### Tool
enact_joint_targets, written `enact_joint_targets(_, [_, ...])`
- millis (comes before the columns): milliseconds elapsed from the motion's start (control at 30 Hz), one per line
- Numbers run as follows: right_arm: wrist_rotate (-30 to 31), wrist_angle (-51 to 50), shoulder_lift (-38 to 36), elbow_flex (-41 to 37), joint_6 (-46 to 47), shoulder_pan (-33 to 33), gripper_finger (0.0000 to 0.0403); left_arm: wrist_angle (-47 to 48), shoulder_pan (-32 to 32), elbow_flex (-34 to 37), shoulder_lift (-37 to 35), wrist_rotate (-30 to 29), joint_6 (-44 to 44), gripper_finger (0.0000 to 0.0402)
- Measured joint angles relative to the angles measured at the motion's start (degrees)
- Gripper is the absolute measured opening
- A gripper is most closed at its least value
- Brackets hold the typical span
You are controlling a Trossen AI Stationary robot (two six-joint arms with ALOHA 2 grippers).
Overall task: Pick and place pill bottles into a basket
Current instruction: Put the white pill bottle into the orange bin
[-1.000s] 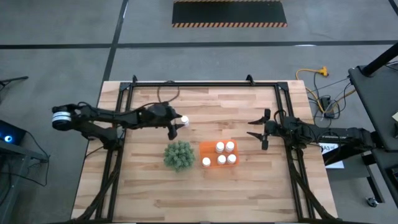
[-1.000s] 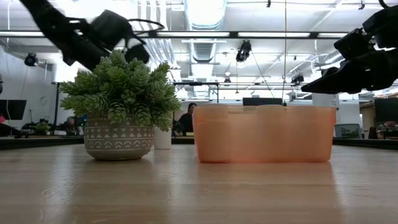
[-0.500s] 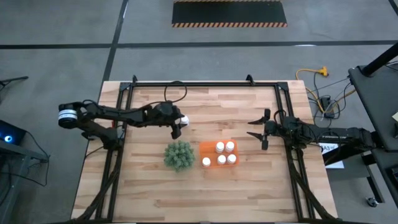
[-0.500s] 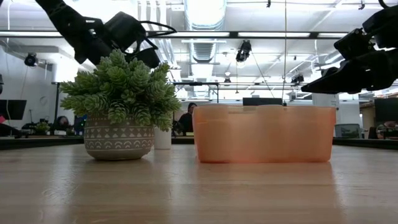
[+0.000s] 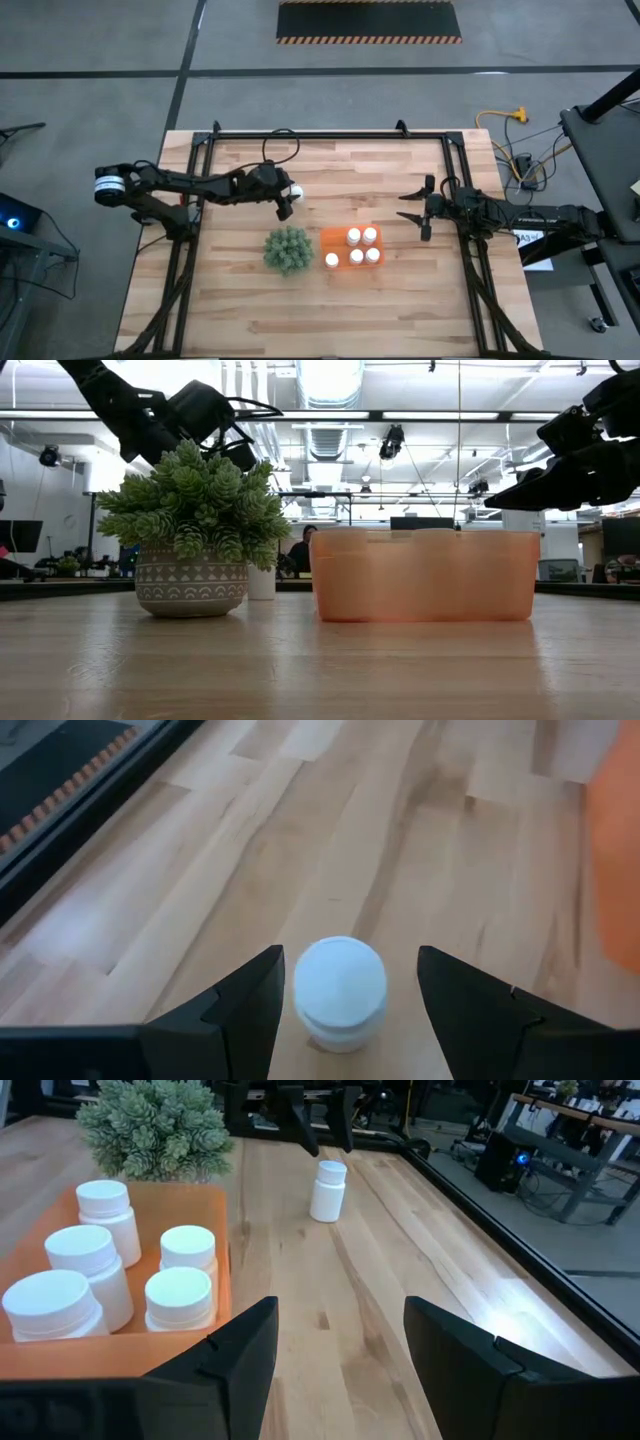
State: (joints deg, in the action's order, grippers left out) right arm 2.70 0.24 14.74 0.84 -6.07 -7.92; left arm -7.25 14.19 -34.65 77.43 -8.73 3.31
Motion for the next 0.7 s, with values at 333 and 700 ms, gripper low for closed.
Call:
enact_joint_targets(333, [0.00, 0.01, -0.02, 0.00, 0.01, 0.00, 0.0208, -1.24, 0.08, 0.31, 0.00, 2.67, 0.77, 0.0239])
enact_joint_targets(700, [0.00, -0.01, -0.02, 0.00, -0.11, 0.02, 0.0208, -1.29, 0.08, 1.01, 0.00, -0.59, 0.78, 0.0303])
